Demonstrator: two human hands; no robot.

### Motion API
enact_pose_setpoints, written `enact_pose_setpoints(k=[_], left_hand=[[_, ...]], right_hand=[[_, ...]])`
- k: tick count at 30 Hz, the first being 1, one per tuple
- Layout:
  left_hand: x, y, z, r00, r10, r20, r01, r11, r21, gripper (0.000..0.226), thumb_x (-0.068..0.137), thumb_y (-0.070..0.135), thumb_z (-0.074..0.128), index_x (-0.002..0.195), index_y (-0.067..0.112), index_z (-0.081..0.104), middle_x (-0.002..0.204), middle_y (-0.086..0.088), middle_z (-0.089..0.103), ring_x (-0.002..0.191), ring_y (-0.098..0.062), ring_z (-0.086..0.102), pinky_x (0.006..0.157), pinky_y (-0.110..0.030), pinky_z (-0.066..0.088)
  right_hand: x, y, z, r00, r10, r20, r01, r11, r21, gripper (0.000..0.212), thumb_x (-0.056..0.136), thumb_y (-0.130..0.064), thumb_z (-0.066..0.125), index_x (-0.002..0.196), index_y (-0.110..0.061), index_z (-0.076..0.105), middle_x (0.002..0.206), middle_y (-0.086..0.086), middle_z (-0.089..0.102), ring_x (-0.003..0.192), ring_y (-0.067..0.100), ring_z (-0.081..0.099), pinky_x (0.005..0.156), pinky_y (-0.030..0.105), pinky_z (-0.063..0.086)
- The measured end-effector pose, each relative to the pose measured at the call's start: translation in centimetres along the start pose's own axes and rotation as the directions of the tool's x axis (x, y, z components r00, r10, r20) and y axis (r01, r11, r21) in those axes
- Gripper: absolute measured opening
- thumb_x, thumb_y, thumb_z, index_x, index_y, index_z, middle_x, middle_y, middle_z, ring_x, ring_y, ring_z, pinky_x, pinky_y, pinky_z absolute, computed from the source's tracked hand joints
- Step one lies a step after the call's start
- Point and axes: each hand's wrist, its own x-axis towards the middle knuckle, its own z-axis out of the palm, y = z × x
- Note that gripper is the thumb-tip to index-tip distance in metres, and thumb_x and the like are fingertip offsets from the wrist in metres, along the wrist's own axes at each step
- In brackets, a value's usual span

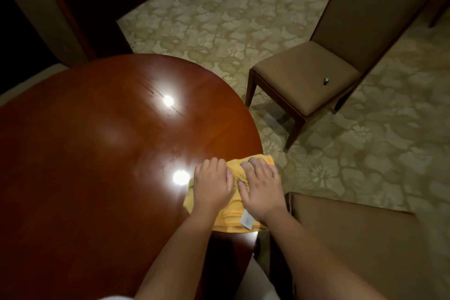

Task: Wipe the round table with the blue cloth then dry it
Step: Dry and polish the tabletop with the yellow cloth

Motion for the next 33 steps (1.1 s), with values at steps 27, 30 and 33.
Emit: enact_pose_setpoints(k=[27, 30, 33], left_hand=[[6.8, -1.4, 2.6, 0.979, -0.184, -0.087, 0.179, 0.982, -0.063, 0.018, 0.071, 0.021, 0.039, 0.076, 0.011, 0.054, 0.076, -0.008, 0.053, 0.071, -0.031, 0.052, 0.068, -0.036, 0.030], [9.5, -1.7, 3.5, 0.965, -0.242, -0.105, 0.240, 0.970, -0.037, 0.019, 0.070, 0.021, 0.039, 0.075, 0.010, 0.054, 0.075, -0.010, 0.053, 0.071, -0.031, 0.052, 0.068, -0.037, 0.028], [12.2, -2.2, 4.4, 0.950, -0.290, -0.116, 0.291, 0.957, -0.005, 0.019, 0.070, 0.022, 0.040, 0.075, 0.010, 0.054, 0.076, -0.011, 0.054, 0.071, -0.032, 0.052, 0.067, -0.038, 0.028]], right_hand=[[9.9, 2.4, 0.2, 0.976, -0.215, 0.029, 0.216, 0.974, -0.067, 0.045, 0.088, -0.043, 0.036, 0.121, -0.018, 0.055, 0.123, 0.006, 0.057, 0.116, 0.026, 0.051, 0.098, 0.040, 0.025], [13.7, 3.2, 0.3, 0.961, -0.272, 0.054, 0.276, 0.958, -0.081, 0.048, 0.088, -0.043, 0.036, 0.123, -0.016, 0.055, 0.123, 0.007, 0.057, 0.116, 0.027, 0.051, 0.097, 0.040, 0.026], [17.3, 3.7, 0.4, 0.943, -0.326, 0.067, 0.331, 0.941, -0.069, 0.049, 0.088, -0.043, 0.036, 0.123, -0.015, 0.055, 0.124, 0.008, 0.057, 0.117, 0.027, 0.051, 0.096, 0.039, 0.026]])
